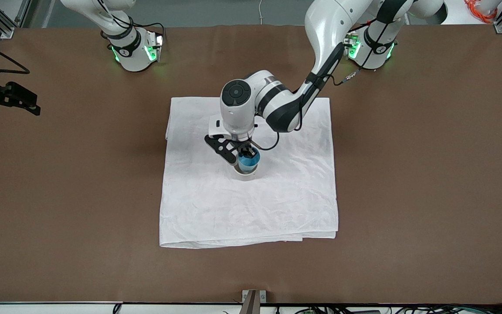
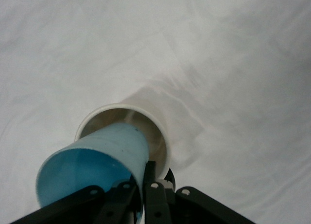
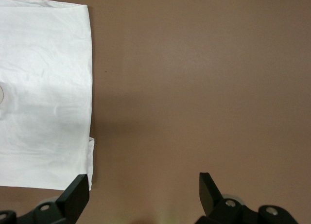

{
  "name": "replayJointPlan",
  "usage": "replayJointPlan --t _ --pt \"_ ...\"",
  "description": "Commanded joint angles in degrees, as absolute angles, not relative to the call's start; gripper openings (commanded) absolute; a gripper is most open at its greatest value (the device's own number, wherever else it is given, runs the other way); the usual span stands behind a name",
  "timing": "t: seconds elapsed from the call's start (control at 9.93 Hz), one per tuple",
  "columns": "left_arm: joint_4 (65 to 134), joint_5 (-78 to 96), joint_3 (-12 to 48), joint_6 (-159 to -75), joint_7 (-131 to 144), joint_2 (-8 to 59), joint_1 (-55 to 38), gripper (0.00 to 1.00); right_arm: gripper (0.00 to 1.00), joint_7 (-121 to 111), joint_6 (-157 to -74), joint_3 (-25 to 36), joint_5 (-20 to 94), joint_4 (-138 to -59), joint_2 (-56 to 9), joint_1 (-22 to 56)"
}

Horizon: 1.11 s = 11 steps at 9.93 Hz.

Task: Place blue cup into white mug on cloth
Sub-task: 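Lower the blue cup into the mug and open the left gripper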

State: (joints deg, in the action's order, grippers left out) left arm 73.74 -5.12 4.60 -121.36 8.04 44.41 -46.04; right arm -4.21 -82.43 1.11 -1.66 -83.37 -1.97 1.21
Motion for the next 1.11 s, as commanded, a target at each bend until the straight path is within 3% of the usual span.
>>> replayJointPlan --t 0.0,0.2,0.5,0.71,0.81,0.91,1.01 --pt "73.04 -6.5 3.96 -121.38 8.44 44.74 -46.58 0.22 1.0 -4.31 -82.35 0.79 -1.84 -83.41 -1.49 0.88" --pt "72.95 -6.42 3.96 -121.38 8.53 44.3 -46.49 0.5 1.0 -4.22 -82.35 0.79 -1.85 -83.41 -1.49 0.97" --pt "72.86 -6.33 3.96 -120.59 8.44 40.89 -45.53 0.61 1.0 -4.22 -82.27 0.79 -1.85 -83.41 -1.49 0.88" --pt "73.04 -5.71 4.13 -116.57 8.17 34.58 -40.11 0.66 1.0 -4.22 -82.7 0.79 -1.84 -83.32 -1.49 1.14" --pt "72.86 -5.71 4.04 -112.71 8.26 31.67 -37.56 0.74 1.0 -4.22 -82.44 0.79 -1.76 -83.32 -1.49 1.06" --pt "72.95 -5.71 4.04 -111.11 8.26 29.2 -33.88 0.93 1.0 -4.22 -82.18 0.79 -1.76 -83.41 -1.49 1.14" --pt "72.86 -5.8 4.22 -108.83 7.57 27.09 -30.18 0.99 1.0 -3.87 -82.18 0.7 -1.76 -83.41 -1.49 1.14"
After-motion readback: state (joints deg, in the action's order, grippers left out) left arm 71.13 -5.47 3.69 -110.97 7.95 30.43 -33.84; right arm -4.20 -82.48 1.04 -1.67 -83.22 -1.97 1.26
